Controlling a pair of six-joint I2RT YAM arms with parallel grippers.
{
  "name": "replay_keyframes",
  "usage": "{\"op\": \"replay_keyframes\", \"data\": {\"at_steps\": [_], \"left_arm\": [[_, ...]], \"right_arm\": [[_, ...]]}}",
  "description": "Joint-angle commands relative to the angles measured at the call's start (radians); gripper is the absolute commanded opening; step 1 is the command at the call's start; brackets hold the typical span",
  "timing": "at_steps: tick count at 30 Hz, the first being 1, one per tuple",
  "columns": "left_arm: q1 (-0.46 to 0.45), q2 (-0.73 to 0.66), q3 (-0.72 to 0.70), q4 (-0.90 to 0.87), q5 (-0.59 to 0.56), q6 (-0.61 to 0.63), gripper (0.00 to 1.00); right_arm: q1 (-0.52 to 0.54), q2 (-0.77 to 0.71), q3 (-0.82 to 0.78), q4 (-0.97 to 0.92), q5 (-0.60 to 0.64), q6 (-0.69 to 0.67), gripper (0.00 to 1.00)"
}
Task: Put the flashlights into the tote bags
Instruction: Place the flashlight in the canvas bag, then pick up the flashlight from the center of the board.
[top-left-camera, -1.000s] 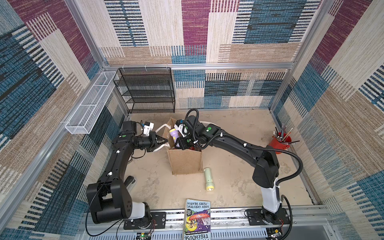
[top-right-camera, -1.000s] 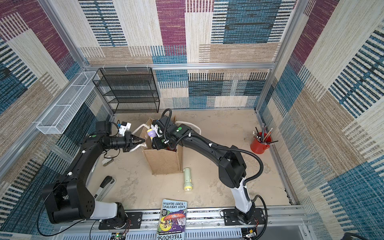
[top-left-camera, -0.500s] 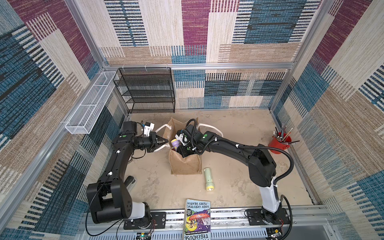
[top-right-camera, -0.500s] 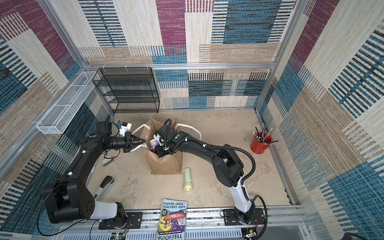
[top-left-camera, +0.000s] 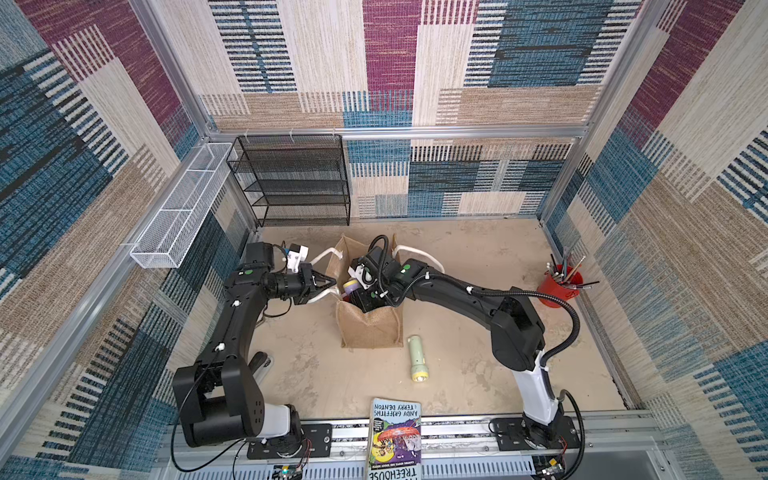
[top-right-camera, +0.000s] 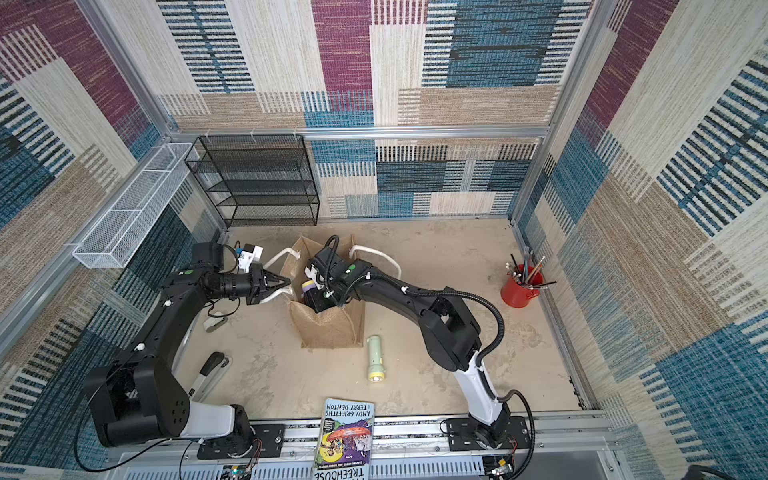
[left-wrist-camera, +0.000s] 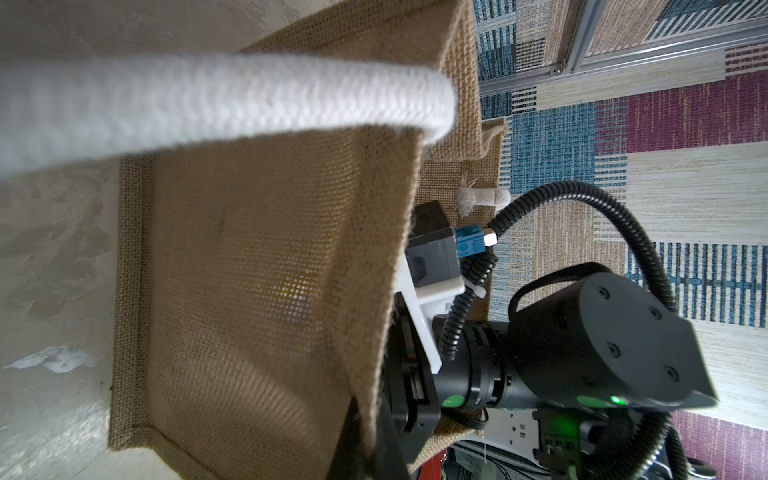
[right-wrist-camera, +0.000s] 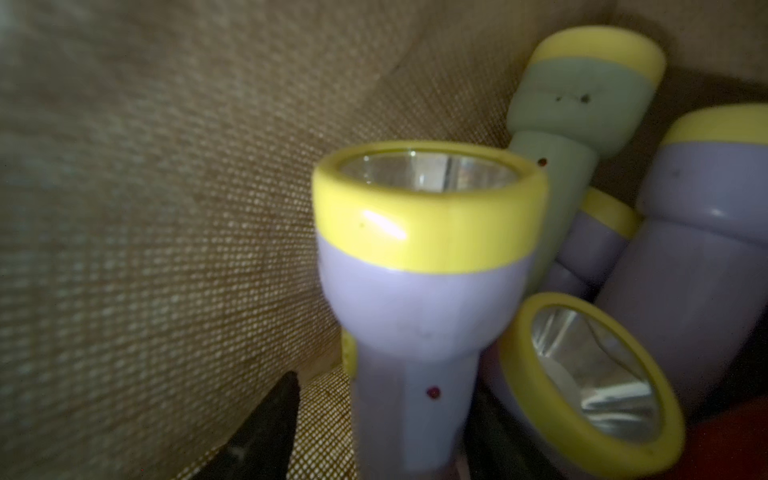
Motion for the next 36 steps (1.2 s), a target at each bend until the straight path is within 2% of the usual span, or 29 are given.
{"op": "replay_keyframes", "data": {"at_steps": [1,9,14,19,27,33,36], "left_arm": [[0.002,-0.005,0.003,0.019,0.002,0.008,0.00],[0.003,-0.023,-0.012,0.056,0.013,-0.025,0.00],[0.003,-0.023,-0.015,0.065,0.010,-0.031,0.00],[0.003,-0.021,-0.014,0.067,0.010,-0.035,0.00],[0.003,-0.020,-0.012,0.066,0.007,-0.033,0.00],[0.003,-0.018,-0.011,0.065,0.006,-0.035,0.00],[0.003,-0.018,-0.009,0.067,0.003,-0.036,0.00]], "right_arm": [[0.000,-0.011,0.036,-0.029,0.042,-0.043,0.66],[0.000,-0.084,0.145,-0.067,0.092,-0.085,0.70],[0.000,-0.197,0.105,-0.039,0.154,-0.065,0.70],[-0.001,-0.375,-0.019,0.003,0.252,-0.029,0.70],[-0.030,-0.761,-0.323,0.003,0.376,0.088,0.75],[-0.141,-1.108,-0.606,-0.023,0.367,0.265,0.81],[-0.154,-1.233,-0.727,-0.034,0.363,0.331,0.84]]}}
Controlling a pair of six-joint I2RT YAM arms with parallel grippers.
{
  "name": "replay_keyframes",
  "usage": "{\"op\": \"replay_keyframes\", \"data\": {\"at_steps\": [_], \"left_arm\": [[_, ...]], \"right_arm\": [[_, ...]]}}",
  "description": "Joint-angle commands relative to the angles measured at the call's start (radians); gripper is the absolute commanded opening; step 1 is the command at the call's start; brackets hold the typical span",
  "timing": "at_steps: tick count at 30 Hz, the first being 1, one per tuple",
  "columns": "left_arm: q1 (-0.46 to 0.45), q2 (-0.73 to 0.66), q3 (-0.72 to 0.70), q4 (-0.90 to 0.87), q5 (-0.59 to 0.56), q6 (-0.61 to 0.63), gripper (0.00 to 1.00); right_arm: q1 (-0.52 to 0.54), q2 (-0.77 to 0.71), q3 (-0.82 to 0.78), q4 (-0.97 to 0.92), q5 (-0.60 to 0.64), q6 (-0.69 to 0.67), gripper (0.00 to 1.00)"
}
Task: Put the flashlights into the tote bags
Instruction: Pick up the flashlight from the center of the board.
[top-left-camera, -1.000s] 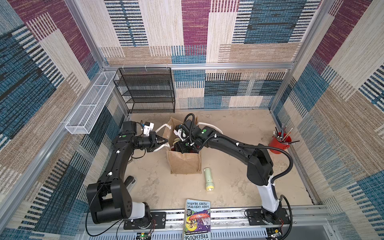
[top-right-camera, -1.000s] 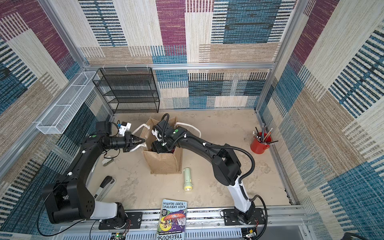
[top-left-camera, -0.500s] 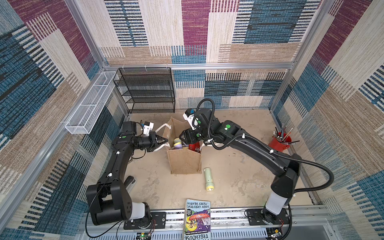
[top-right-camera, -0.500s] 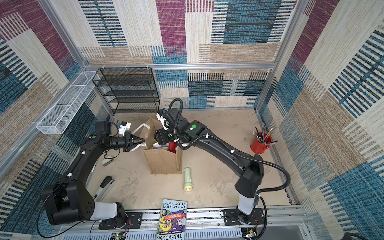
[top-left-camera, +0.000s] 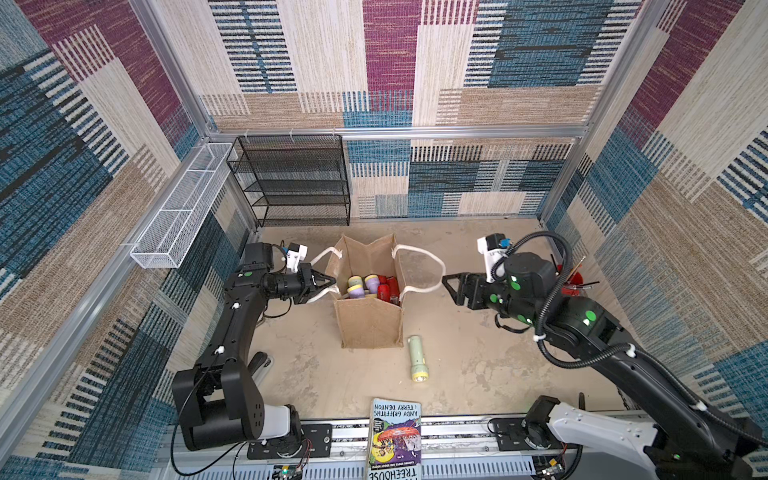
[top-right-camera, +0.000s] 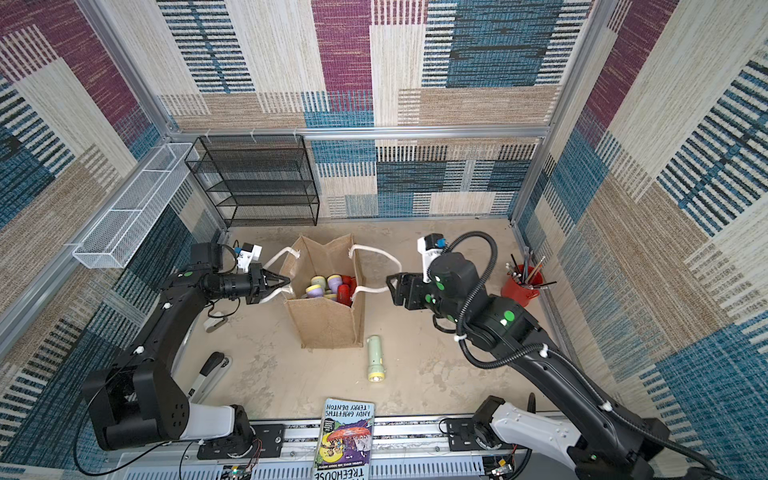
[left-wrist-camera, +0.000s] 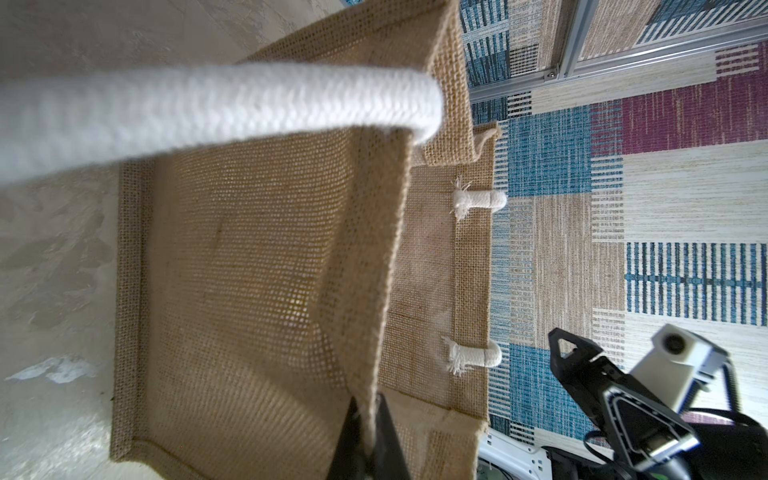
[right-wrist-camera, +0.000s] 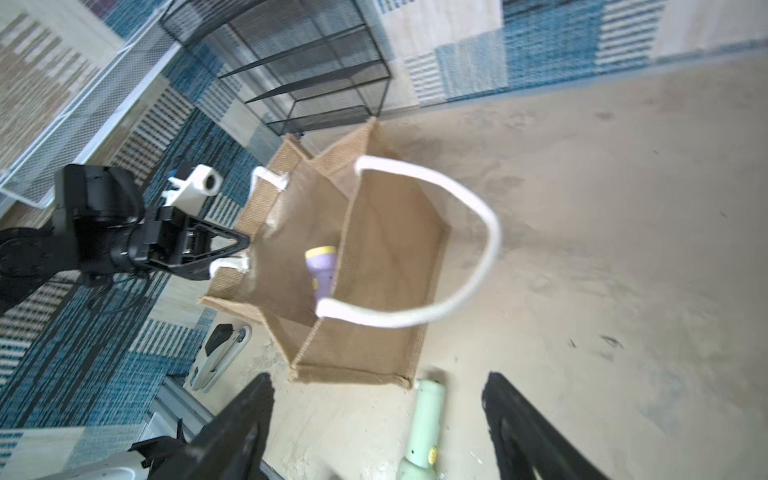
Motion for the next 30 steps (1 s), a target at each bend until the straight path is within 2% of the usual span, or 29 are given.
{"op": "replay_keyframes", "data": {"at_steps": [1,4,8,17,24,30], "left_arm": [[0.002,0.000,0.004,0.028,0.006,-0.012,0.00],[0.002,0.005,0.009,0.027,0.008,-0.016,0.00],[0.002,0.003,0.008,0.027,0.009,-0.016,0.00],[0.002,0.001,0.002,0.027,0.009,-0.013,0.00],[0.002,0.001,0.001,0.024,0.010,-0.008,0.00],[0.002,0.005,0.002,0.016,0.010,0.000,0.00]], "right_arm": [[-0.007,-0.090,-0.094,-0.016,-0.013,0.116,0.85],[-0.010,-0.117,-0.170,-0.053,-0.026,0.160,0.86],[-0.013,-0.074,-0.260,-0.050,-0.062,0.178,0.87],[-0.020,0.083,-0.413,0.182,-0.217,0.152,0.85],[-0.020,0.313,-0.400,0.291,-0.338,0.090,0.82],[-0.020,0.447,-0.374,0.328,-0.378,0.052,0.80]]}}
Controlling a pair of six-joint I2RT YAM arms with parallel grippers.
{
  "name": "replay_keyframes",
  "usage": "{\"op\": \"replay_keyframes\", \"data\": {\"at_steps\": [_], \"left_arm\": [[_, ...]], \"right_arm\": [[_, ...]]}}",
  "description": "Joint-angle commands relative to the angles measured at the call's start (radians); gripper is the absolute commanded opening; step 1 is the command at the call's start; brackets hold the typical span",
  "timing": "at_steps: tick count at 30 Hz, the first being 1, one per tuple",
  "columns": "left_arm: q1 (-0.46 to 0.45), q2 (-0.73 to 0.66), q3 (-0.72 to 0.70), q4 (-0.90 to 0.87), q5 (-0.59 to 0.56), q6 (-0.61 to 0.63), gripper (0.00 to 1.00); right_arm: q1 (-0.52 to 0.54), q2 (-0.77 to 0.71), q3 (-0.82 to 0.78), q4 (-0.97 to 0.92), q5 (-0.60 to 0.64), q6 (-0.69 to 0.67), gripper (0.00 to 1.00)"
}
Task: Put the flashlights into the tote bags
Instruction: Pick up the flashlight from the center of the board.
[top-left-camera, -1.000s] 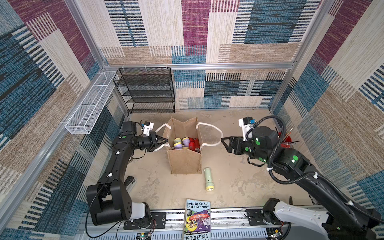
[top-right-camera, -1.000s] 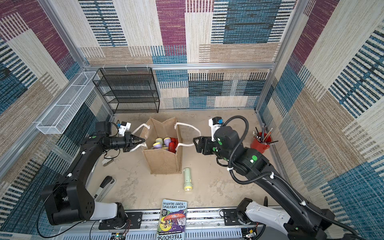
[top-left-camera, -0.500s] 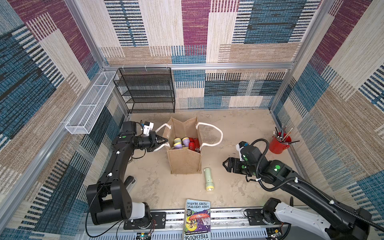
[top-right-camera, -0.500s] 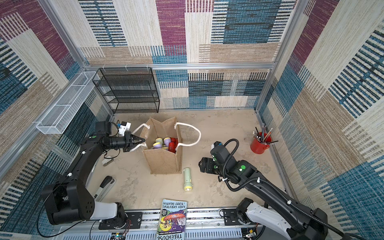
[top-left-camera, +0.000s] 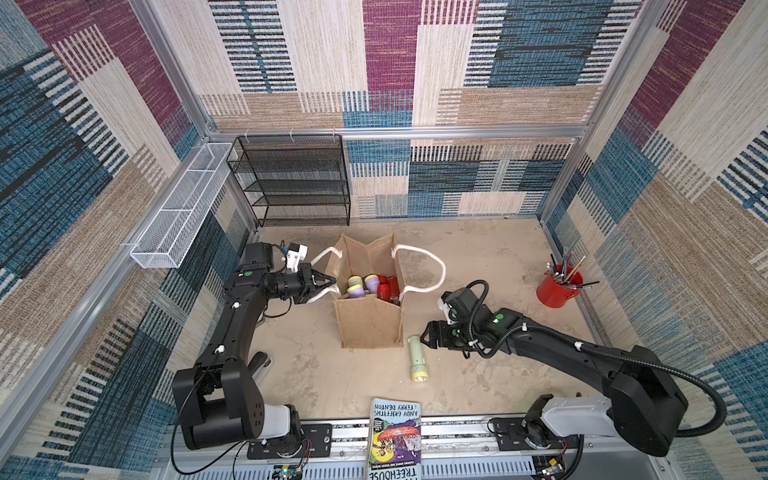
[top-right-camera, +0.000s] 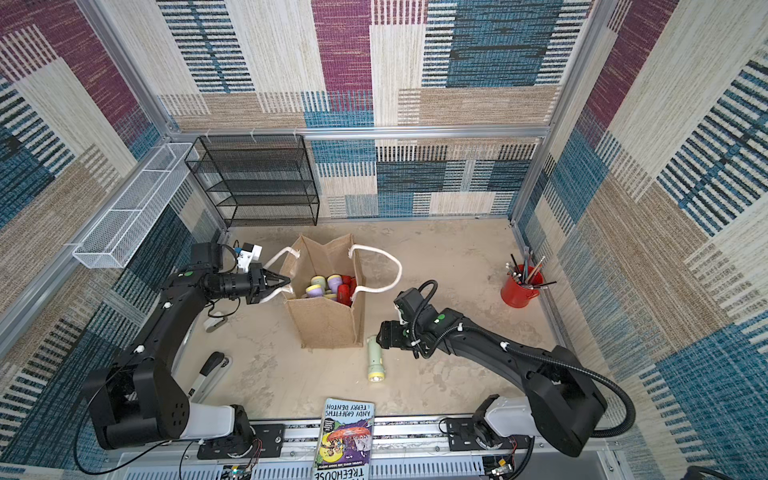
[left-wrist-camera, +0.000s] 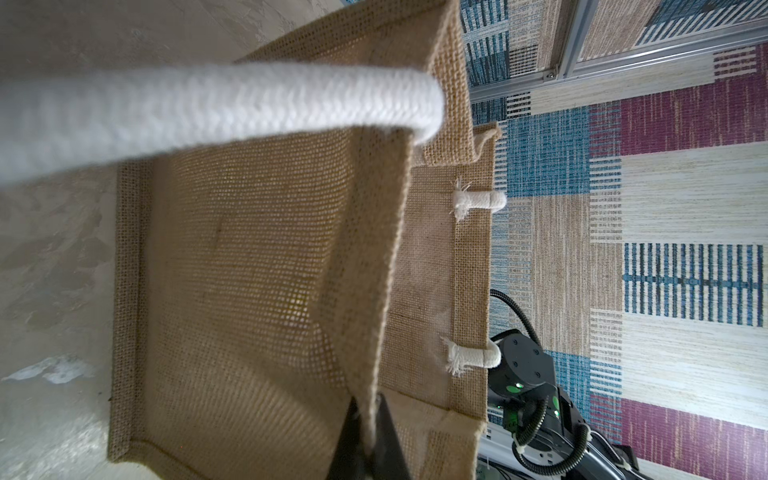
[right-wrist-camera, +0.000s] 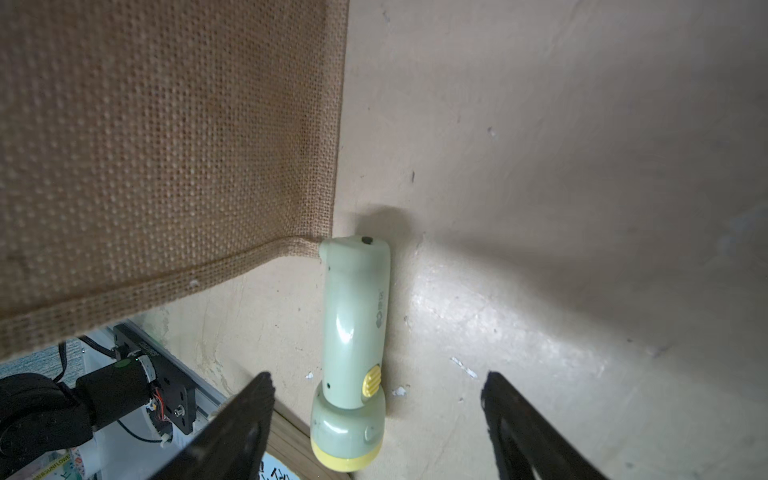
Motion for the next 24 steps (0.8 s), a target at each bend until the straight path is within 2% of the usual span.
{"op": "replay_keyframes", "data": {"at_steps": [1,5,16,24], "left_arm": [[0.002,0.003,0.004,0.014,0.005,0.004,0.00],[0.002,0.008,0.005,0.012,0.005,0.005,0.00],[0.002,0.011,0.010,-0.002,0.002,0.015,0.00],[0.001,0.012,0.010,-0.004,0.005,0.019,0.00]], "right_arm": [[0.002,0.048,0.013,0.065,-0.053,-0.034,0.79],[0.008,0.116,0.036,0.059,-0.065,-0.055,0.75],[0.101,0.321,0.191,-0.084,0.069,-0.108,0.71],[0.136,0.398,0.247,-0.140,0.136,-0.093,0.68]]}}
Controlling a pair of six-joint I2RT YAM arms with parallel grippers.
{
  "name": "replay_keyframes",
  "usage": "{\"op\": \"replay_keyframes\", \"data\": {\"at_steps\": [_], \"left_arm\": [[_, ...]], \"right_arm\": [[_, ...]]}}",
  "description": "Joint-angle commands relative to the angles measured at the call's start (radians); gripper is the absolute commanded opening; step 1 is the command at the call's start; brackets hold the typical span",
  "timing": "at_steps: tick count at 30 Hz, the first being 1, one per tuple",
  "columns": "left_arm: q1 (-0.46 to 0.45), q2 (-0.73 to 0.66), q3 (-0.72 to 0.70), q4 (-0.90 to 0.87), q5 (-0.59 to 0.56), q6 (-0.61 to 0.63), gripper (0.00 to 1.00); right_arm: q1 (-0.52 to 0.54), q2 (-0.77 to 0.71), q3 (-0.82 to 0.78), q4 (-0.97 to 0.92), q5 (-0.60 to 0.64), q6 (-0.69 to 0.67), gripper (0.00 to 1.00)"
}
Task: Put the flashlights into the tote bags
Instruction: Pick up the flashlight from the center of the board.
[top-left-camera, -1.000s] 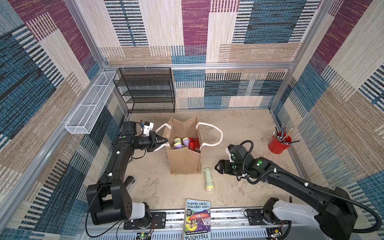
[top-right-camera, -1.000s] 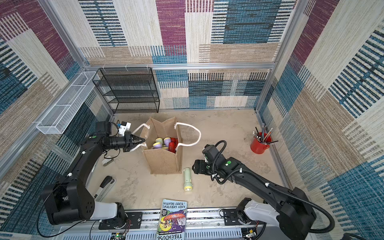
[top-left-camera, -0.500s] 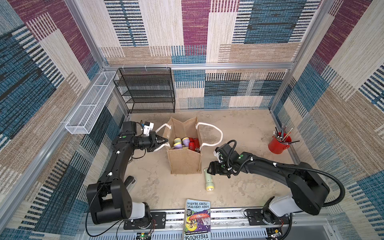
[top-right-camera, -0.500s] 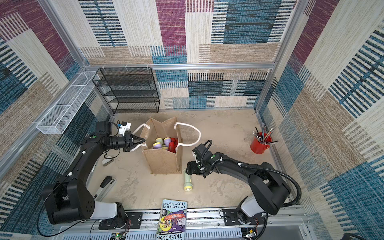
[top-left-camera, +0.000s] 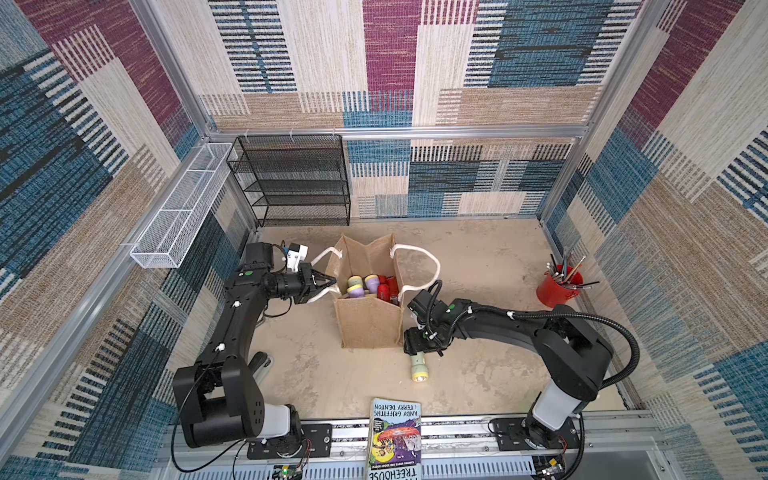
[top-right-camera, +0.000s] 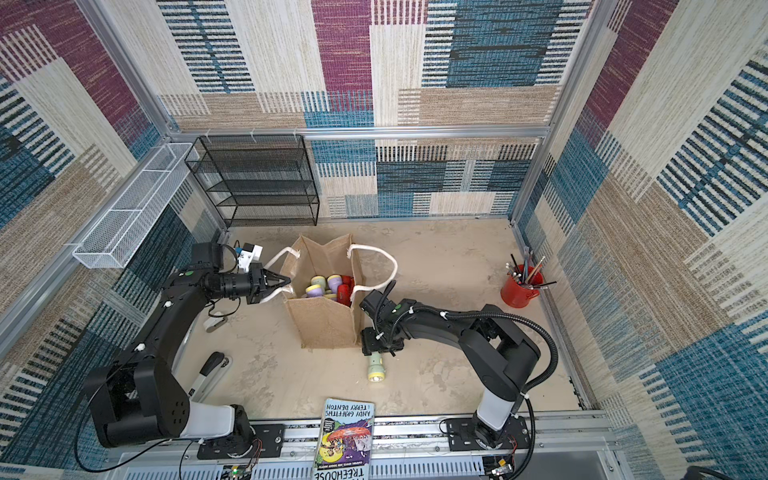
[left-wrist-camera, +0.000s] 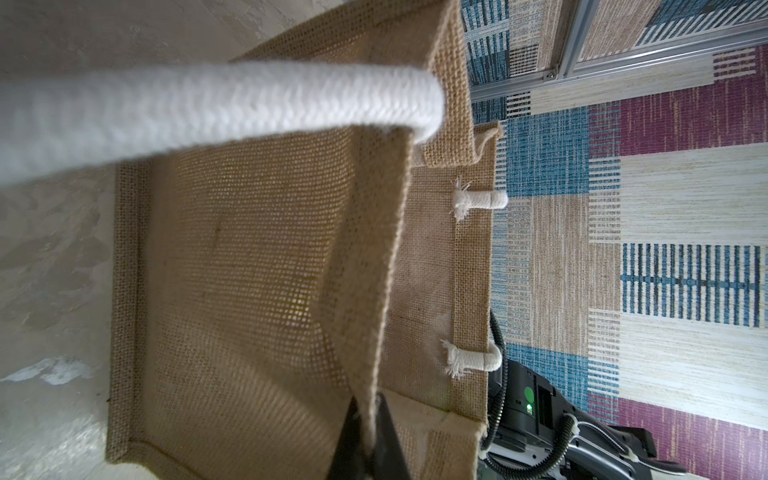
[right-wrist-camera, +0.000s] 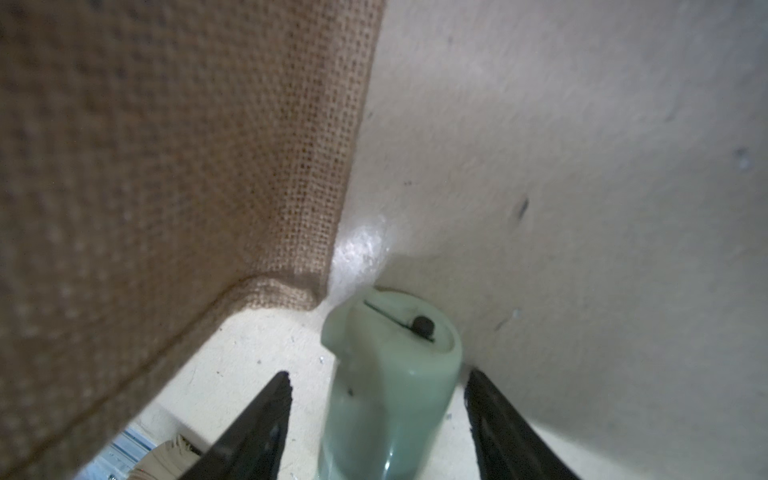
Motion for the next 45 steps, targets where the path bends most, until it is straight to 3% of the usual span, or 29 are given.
{"op": "replay_keyframes", "data": {"at_steps": [1,10,35,45], "left_arm": [[0.002,0.001,0.007,-0.003,0.001,0.011,0.00],[0.001,0.002,0.008,-0.003,0.002,0.012,0.00],[0.002,0.004,0.007,-0.004,0.000,0.011,0.00],[0.002,0.008,0.011,-0.004,-0.001,0.009,0.00]], "right_arm": [[0.008,0.034,0.012,-0.042,0.058,0.004,0.68],[0.041,0.086,0.066,-0.163,0.153,-0.001,0.62],[0.067,0.110,0.085,-0.250,0.172,0.007,0.57],[0.072,0.122,0.070,-0.244,0.172,0.000,0.49]]}}
